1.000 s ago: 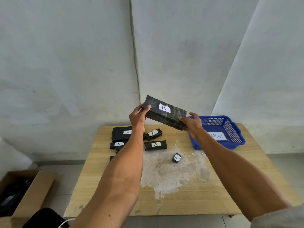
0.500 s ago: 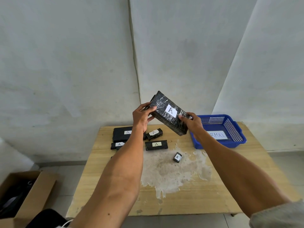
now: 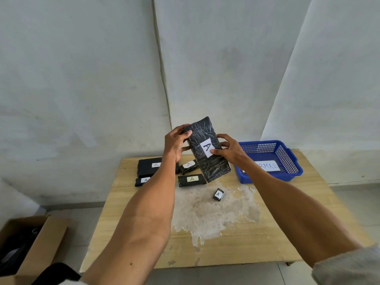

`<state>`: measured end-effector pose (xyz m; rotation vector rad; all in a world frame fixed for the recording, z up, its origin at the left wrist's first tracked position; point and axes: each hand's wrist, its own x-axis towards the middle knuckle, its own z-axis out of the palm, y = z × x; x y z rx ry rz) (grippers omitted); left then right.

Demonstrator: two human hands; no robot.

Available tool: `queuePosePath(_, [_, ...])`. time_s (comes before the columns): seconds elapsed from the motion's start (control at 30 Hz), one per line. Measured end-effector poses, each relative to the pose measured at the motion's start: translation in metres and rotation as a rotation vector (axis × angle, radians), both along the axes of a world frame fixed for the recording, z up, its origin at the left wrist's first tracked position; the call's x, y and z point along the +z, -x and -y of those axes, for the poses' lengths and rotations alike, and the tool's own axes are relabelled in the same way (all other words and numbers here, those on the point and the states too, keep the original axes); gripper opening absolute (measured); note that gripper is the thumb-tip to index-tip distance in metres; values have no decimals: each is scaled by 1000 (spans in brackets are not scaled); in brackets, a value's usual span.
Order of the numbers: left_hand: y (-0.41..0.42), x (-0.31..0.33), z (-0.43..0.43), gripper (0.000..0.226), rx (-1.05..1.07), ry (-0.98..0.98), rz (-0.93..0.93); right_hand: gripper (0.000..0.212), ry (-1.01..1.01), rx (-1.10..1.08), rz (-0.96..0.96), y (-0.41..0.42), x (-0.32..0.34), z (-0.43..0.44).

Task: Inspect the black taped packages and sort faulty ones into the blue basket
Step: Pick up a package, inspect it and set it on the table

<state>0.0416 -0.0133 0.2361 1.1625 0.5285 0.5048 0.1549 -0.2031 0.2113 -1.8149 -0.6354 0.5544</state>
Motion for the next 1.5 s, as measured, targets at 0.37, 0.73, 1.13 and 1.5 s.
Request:
queuePosePath(0.37, [-3, 5, 2, 32, -51, -122, -54, 83, -23, 14, 187, -3, 10, -6])
queuePosePath(0.73, [1, -2, -2, 26, -91, -112, -117, 86, 40, 95, 290, -6, 4, -7])
queuePosePath(1.13, [-1, 2, 2, 31, -175, -271, -117, 88, 24, 163, 542, -9, 0, -2])
queuePosePath(1.5, [-2, -2, 8, 24, -201, -301, -111, 80, 40, 169, 512, -12, -2, 3])
